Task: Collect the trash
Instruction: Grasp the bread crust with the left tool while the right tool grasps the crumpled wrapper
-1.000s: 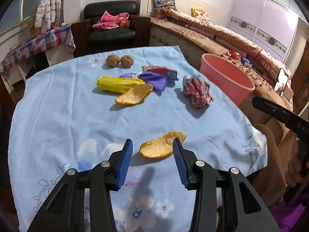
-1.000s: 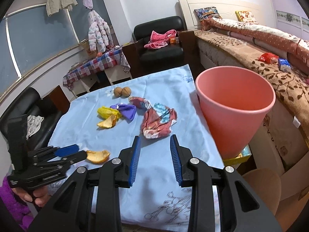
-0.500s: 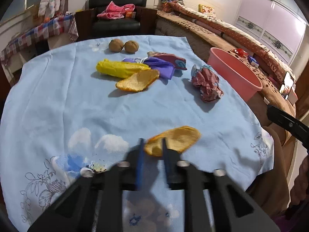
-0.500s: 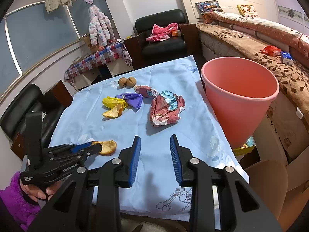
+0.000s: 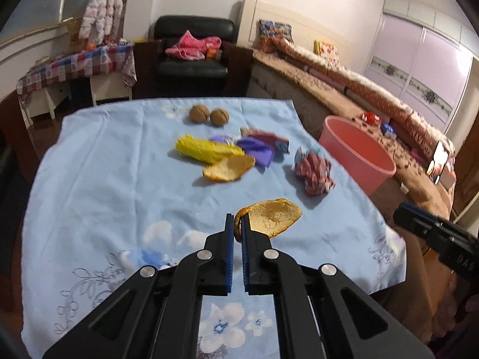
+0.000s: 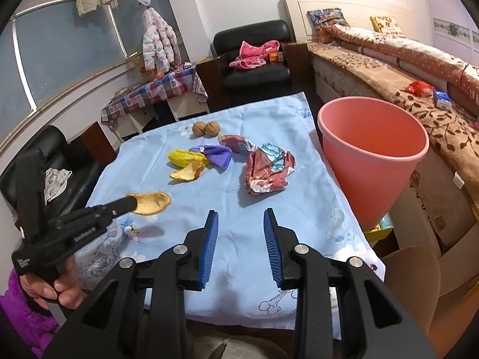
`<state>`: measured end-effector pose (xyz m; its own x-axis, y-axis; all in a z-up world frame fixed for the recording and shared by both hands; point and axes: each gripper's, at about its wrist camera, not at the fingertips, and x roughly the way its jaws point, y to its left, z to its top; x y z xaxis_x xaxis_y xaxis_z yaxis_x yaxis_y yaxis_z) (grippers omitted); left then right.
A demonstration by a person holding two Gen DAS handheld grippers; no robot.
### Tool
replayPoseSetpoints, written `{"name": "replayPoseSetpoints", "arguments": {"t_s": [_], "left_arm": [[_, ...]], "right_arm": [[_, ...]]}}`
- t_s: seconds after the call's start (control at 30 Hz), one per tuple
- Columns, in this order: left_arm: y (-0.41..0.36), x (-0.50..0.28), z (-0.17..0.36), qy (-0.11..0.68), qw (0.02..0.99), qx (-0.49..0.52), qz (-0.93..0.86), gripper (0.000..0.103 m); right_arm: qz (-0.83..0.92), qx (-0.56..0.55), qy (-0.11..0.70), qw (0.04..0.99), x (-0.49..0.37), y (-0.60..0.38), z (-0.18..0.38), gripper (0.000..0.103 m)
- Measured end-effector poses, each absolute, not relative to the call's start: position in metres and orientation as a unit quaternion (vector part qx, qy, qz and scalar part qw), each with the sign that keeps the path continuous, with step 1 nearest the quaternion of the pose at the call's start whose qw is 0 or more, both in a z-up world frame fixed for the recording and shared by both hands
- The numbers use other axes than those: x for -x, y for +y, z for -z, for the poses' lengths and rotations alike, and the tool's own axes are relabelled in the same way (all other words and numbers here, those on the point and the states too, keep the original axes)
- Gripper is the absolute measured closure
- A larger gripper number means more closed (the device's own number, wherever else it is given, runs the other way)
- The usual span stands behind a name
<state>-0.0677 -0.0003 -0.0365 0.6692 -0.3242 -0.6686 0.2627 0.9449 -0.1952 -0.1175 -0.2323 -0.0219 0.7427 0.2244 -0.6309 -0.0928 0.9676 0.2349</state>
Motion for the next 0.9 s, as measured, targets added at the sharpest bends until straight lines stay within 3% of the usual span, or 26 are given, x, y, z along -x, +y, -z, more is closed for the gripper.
{"name": "replayPoseSetpoints", "arguments": {"t_s": [0.5,0.6,0.9], "left_arm": [[0.024,0.093,-0.008,0.316,0.933,0.062,0.16,0.099],[0.029,0.09,-0.006,0.319,0.931,0.065,0.162,0.099],[0.054,0.073,0.0,0.318,0.93,0.083,0.161,0.099]], "right_arm": [[-0.091,-0.061,0.359,0.927,0.11,-0.206,0.022,0.071],[-0.084,-0.056,0.368,0.924,0.1,-0.202,0.026,0.06],[-0.049,-0.049,0.38,0.922,0.053,-0.191,0.03,0.058]]}}
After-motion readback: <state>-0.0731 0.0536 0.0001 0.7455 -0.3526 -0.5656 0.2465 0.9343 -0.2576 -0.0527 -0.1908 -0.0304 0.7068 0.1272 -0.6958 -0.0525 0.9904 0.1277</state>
